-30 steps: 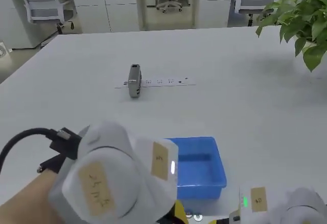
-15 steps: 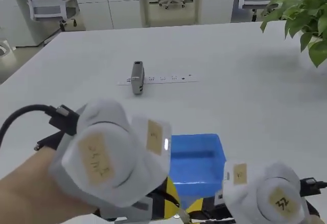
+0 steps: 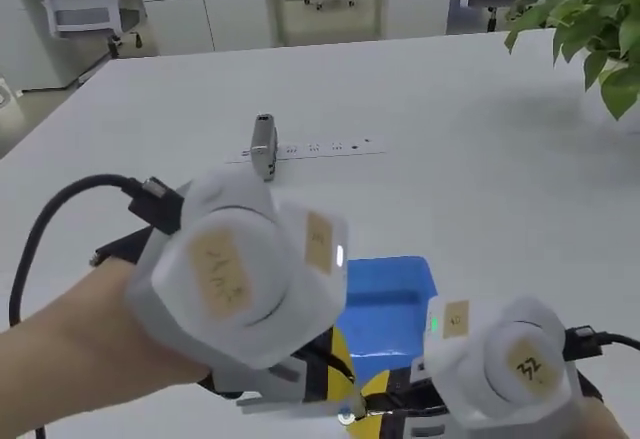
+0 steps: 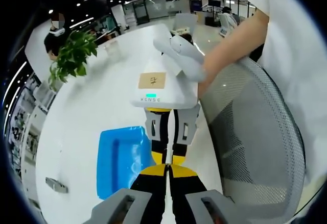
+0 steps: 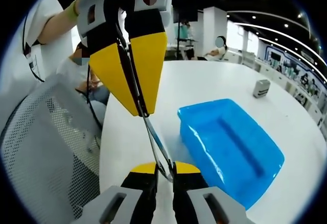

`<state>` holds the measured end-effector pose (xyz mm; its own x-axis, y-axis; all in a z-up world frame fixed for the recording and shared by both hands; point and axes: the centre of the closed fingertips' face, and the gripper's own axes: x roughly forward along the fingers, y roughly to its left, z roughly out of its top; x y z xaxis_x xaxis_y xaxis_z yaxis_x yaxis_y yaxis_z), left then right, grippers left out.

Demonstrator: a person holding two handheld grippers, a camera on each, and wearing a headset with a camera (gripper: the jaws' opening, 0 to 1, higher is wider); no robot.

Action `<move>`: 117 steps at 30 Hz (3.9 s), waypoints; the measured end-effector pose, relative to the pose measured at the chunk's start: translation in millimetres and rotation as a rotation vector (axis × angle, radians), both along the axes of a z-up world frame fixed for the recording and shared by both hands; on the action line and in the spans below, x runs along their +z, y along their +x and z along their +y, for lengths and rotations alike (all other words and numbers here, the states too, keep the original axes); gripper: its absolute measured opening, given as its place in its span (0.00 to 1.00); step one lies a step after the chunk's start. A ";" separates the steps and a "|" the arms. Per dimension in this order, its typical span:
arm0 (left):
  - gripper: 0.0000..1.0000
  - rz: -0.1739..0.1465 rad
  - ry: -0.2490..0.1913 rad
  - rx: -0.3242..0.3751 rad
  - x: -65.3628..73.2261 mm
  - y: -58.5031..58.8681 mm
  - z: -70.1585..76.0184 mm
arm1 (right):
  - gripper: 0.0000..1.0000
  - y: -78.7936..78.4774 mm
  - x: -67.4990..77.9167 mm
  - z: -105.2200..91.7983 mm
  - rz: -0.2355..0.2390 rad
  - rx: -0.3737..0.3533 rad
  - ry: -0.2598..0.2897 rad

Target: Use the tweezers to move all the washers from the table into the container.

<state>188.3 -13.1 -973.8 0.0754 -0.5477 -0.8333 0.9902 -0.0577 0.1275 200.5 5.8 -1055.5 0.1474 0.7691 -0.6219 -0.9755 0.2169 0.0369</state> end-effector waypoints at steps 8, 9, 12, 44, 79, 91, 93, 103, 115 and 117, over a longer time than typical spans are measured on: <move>0.00 0.019 0.013 -0.005 0.8 2.7 -2.2 | 0.07 -0.1 0.6 0.3 0.024 -0.013 0.022; 0.00 0.022 0.015 -0.007 0.9 2.6 -2.4 | 0.07 -0.4 0.6 0.4 0.026 -0.013 0.024; 0.00 0.025 0.024 -0.013 0.4 3.2 -2.8 | 0.06 -0.8 0.2 0.6 0.029 -0.015 0.028; 0.00 0.131 0.054 -0.017 -9.5 0.4 -4.5 | 0.08 -3.2 3.4 5.0 0.006 0.015 0.042; 0.40 0.139 -0.541 0.618 24.1 -2.0 21.4 | 0.02 -0.4 24.5 14.4 -0.062 0.028 0.134; 0.73 -0.065 -0.703 0.913 29.7 -10.7 60.2 | 0.02 6.7 26.1 10.3 0.002 -0.058 0.191; 0.74 -0.095 -0.717 0.935 30.9 -10.2 61.8 | 0.02 6.8 26.4 10.3 0.003 -0.066 0.194; 0.78 -0.163 -0.959 0.957 60.0 -4.4 59.8 | 0.02 8.5 27.3 8.4 0.046 -0.113 0.217; 0.75 -0.172 -0.902 0.981 49.5 -4.2 67.1 | 0.02 -2.4 45.3 9.3 0.072 -0.114 0.238; 0.75 -0.174 -0.902 0.989 49.4 -3.8 69.2 | 0.02 -3.4 49.3 8.5 0.072 -0.115 0.243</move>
